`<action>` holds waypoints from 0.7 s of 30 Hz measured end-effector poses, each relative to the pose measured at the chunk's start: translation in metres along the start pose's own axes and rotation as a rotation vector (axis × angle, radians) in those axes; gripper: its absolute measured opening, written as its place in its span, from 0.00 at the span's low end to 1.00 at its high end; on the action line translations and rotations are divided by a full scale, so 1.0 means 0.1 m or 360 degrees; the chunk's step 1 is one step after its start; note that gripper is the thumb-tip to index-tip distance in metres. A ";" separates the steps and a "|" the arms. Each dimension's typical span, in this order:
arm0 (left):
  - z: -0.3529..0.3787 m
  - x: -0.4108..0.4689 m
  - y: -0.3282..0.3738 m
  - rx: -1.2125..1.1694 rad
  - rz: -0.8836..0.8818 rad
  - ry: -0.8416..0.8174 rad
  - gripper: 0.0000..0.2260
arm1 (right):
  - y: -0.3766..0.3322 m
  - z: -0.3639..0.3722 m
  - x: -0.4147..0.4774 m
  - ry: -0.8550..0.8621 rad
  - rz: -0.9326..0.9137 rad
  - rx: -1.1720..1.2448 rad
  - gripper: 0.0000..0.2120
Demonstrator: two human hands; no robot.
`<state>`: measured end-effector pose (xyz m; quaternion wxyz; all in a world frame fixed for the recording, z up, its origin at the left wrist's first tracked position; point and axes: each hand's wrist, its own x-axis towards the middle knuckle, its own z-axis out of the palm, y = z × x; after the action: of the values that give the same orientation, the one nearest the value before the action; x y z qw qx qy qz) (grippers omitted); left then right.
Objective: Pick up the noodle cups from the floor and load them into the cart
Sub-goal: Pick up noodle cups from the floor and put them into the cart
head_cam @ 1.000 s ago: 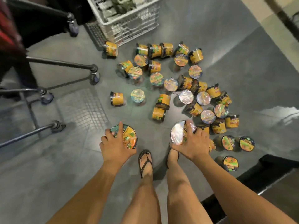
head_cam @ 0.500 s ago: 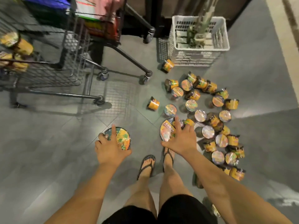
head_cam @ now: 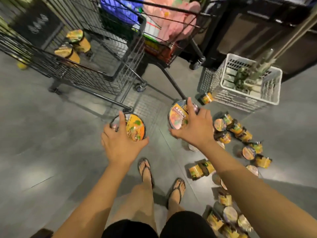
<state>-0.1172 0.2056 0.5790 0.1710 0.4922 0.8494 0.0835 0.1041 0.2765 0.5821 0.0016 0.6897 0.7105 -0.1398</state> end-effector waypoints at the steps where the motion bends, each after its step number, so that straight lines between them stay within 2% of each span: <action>1: -0.10 0.14 0.00 -0.0045 0.0004 0.0012 0.55 | -0.14 -0.07 0.14 0.0035 -0.0038 0.0014 0.58; 5: -0.56 0.74 -0.06 -0.0153 0.0033 0.0165 0.55 | -0.78 -0.30 0.66 0.0228 -0.0159 0.0077 0.57; 10: -1.13 1.36 -0.12 -0.0227 0.0048 0.0349 0.54 | -1.48 -0.52 1.18 0.0270 -0.0250 0.0210 0.58; 21: -1.51 2.56 -0.30 -0.0205 -0.0203 0.0363 0.52 | -2.30 -0.66 2.27 0.0224 -0.0471 0.0109 0.59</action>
<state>-0.3150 0.4158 0.6560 0.1095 0.4124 0.8858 0.1824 -0.1198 0.5102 0.6463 -0.0925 0.5851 0.7976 -0.1140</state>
